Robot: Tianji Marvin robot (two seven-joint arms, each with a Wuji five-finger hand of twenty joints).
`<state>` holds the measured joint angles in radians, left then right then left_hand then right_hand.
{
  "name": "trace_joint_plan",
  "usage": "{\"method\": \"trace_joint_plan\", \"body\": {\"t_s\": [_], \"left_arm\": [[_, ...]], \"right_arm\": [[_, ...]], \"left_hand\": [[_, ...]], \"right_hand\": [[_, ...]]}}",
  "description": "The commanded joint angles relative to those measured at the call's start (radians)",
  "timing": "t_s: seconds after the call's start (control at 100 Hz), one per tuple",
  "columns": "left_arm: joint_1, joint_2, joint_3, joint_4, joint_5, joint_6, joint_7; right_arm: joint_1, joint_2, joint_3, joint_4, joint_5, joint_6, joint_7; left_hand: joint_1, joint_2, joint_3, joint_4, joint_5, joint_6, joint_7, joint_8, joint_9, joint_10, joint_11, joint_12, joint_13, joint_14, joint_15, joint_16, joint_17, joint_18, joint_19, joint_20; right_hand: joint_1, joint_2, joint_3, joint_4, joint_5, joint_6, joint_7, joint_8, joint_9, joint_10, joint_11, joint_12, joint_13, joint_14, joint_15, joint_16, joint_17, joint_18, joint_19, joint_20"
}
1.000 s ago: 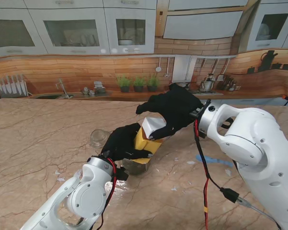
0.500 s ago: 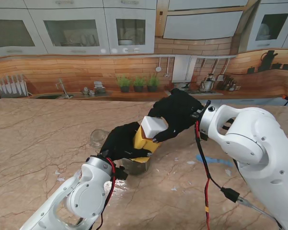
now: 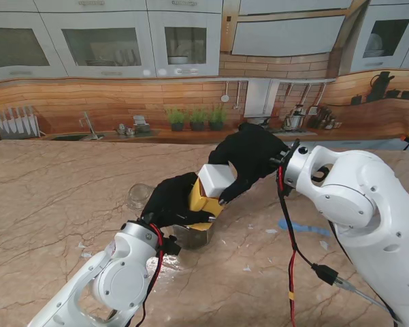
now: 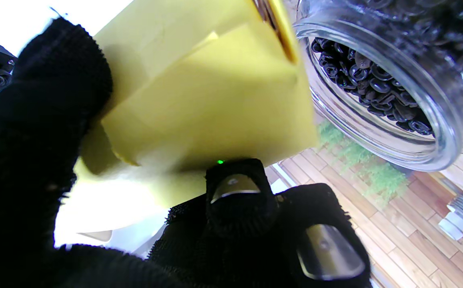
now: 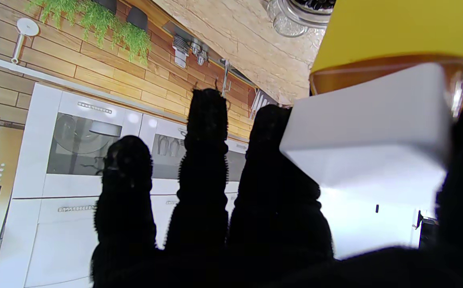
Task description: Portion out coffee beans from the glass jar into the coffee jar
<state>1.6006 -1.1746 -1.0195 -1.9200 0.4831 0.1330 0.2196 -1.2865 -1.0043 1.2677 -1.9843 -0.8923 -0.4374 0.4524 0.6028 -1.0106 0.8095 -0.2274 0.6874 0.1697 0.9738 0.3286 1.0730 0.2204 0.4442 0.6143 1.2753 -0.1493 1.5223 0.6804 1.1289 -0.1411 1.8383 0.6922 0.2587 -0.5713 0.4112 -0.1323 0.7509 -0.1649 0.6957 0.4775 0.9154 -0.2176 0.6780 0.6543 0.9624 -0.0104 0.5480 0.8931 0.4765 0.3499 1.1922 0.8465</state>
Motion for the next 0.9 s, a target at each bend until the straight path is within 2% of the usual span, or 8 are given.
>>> {"method": "trace_joint_plan", "body": {"t_s": [0.0, 0.45, 0.71, 0.89], "left_arm": [[0.009, -0.003, -0.001, -0.008, -0.002, 0.002, -0.002], [0.009, -0.004, 0.005, -0.004, 0.002, 0.005, 0.000], [0.030, -0.003, -0.005, -0.021, -0.003, -0.012, 0.004], [0.054, -0.002, -0.024, -0.047, -0.013, -0.033, 0.005]], "right_arm": [[0.004, -0.005, 0.005, -0.004, 0.007, -0.008, -0.010], [-0.017, -0.008, 0.069, -0.034, 0.052, 0.013, -0.021], [-0.080, -0.012, 0.154, -0.058, 0.035, 0.035, -0.047], [-0.112, -0.011, 0.191, -0.035, -0.001, 0.044, -0.047]], "left_hand": [[0.198, 0.177, 0.247, 0.108, 0.091, -0.227, 0.265, 0.065, 0.175, -0.113, 0.088, 0.034, 0.002, 0.013, 0.002, 0.006, -0.014, -0.146, 0.246, -0.007], [0.199, 0.175, 0.249, 0.108, 0.092, -0.225, 0.265, 0.065, 0.174, -0.112, 0.088, 0.034, 0.002, 0.014, 0.002, 0.006, -0.014, -0.146, 0.246, -0.007], [0.200, 0.173, 0.251, 0.109, 0.092, -0.227, 0.266, 0.065, 0.174, -0.110, 0.089, 0.036, 0.002, 0.012, 0.001, 0.006, -0.014, -0.146, 0.246, -0.007], [0.197, 0.188, 0.252, 0.113, 0.077, -0.229, 0.271, 0.072, 0.160, -0.116, 0.095, 0.047, 0.001, 0.009, -0.002, 0.004, -0.014, -0.148, 0.240, -0.009]], "right_hand": [[0.222, 0.180, 0.092, 0.015, 0.113, -0.399, 0.217, 0.002, 0.042, -0.123, 0.024, 0.006, 0.021, -0.016, 0.014, -0.002, 0.001, 0.005, 0.016, -0.010], [0.251, 0.192, 0.068, 0.039, 0.125, -0.405, 0.225, 0.030, 0.049, -0.134, 0.036, 0.013, 0.029, -0.023, 0.014, -0.005, 0.004, -0.002, 0.015, -0.016], [0.256, 0.192, 0.059, 0.042, 0.131, -0.399, 0.221, 0.035, 0.053, -0.130, 0.037, 0.016, 0.033, -0.023, 0.020, -0.002, 0.007, -0.009, 0.016, -0.019], [0.265, 0.191, 0.050, 0.044, 0.132, -0.391, 0.219, 0.035, 0.051, -0.122, 0.038, 0.018, 0.039, -0.018, 0.045, 0.013, 0.003, -0.017, 0.026, -0.017]]}}
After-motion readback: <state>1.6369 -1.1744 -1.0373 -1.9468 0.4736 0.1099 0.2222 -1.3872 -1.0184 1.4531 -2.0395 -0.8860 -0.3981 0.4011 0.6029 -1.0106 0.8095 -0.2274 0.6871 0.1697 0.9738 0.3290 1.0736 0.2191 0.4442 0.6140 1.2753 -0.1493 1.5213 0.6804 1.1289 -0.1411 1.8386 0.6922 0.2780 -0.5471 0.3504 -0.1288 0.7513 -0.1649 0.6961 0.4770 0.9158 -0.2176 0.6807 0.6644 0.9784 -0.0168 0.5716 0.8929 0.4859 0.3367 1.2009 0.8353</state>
